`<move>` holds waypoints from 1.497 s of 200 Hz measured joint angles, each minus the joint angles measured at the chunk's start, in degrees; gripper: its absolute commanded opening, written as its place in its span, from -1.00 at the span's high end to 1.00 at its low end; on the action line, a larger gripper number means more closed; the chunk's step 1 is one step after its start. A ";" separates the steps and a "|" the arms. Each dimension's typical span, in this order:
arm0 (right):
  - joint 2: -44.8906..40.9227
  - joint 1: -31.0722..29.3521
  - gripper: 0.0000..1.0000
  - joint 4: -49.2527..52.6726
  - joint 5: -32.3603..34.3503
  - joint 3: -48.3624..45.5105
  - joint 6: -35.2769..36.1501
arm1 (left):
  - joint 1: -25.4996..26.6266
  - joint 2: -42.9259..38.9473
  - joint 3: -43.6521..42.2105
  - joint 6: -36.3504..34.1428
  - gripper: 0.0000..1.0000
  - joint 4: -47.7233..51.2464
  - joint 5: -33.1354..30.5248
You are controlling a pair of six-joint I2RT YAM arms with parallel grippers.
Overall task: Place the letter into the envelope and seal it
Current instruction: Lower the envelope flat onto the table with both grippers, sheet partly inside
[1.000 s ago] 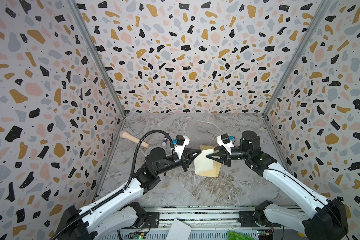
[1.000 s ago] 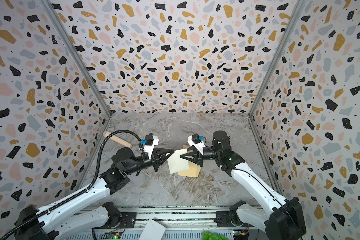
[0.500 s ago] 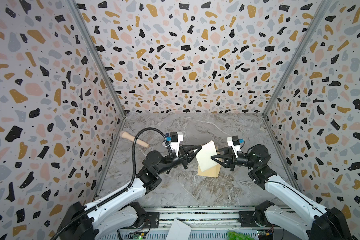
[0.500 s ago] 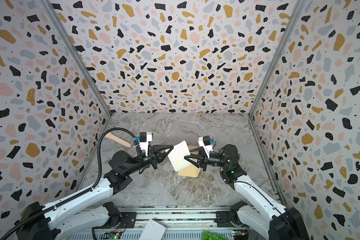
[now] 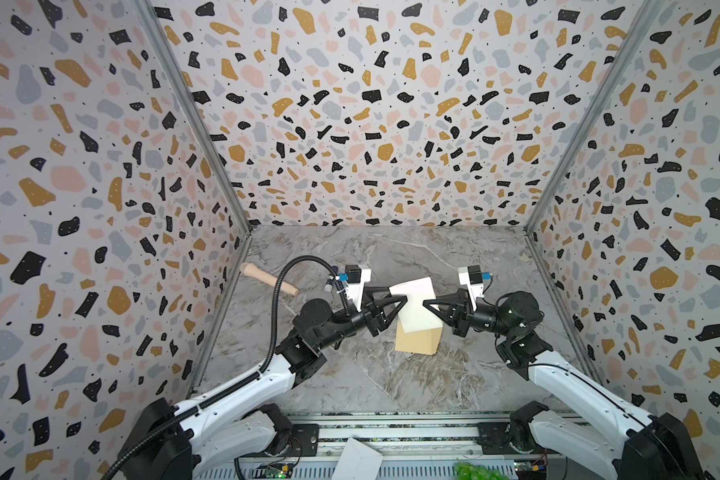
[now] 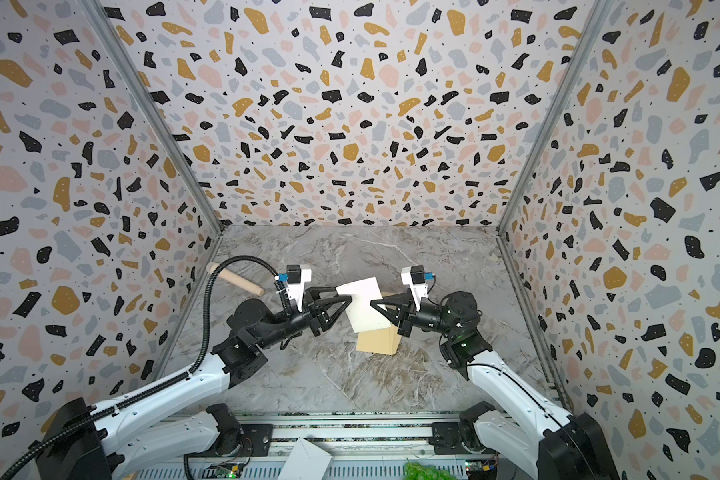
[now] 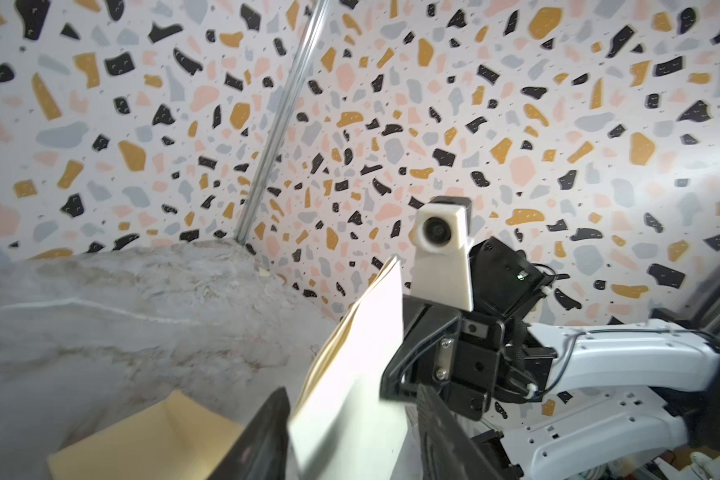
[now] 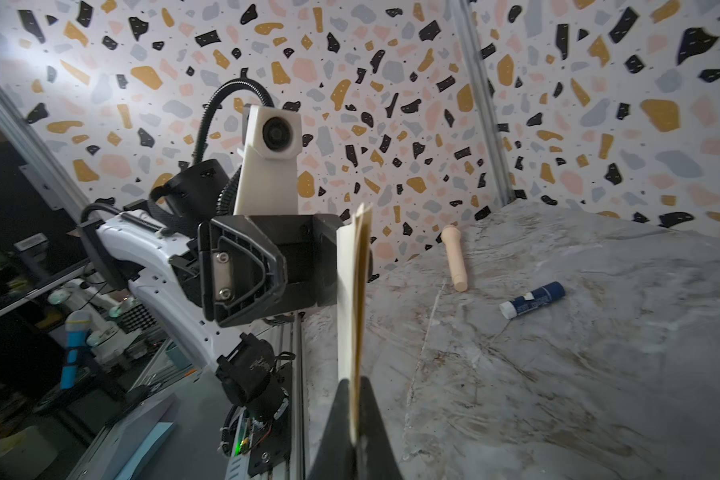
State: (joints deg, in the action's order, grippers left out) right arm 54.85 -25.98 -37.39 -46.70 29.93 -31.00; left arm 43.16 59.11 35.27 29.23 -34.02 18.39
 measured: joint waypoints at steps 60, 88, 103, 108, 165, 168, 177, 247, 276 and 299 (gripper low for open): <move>-7.17 0.00 1.00 25.49 25.94 0.46 3.15 | 0.42 1.49 1.36 -5.90 -0.60 15.26 -9.84; -6.23 0.00 1.00 31.34 33.73 0.13 1.68 | 2.36 6.97 1.36 -6.32 -0.60 18.99 -11.67; -4.74 0.00 1.00 32.94 36.44 0.00 0.85 | 2.95 10.16 1.36 -6.10 -0.60 19.89 -11.87; -4.00 0.00 1.00 33.48 37.22 0.00 0.57 | 3.10 11.02 1.36 -6.03 -0.60 19.89 -11.85; 4.74 -0.59 1.00 36.85 44.04 0.11 -1.97 | 4.17 21.16 1.42 -4.28 -0.43 18.12 -11.37; 4.96 -0.72 1.00 36.83 44.24 0.11 -2.12 | 4.17 21.57 1.44 -4.20 -0.42 18.03 -11.32; 5.53 -1.05 1.00 36.61 44.96 0.11 -2.47 | 4.17 22.80 1.57 -4.07 -0.39 17.70 -11.10; 11.65 -1.57 1.00 34.69 47.87 0.37 -7.19 | 4.17 30.64 2.64 -2.54 -0.17 13.81 -8.79; 12.90 -1.77 1.00 32.83 49.03 0.37 -9.27 | 4.17 32.46 2.64 -1.49 -0.08 11.39 -8.22; 13.62 -2.01 1.00 30.71 50.14 0.28 -11.37 | 4.17 33.88 2.60 -0.85 -0.01 9.90 -8.11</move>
State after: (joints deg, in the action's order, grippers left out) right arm 68.47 -27.99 -6.68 3.44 30.22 -42.37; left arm 47.33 92.99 37.87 28.38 -24.12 10.28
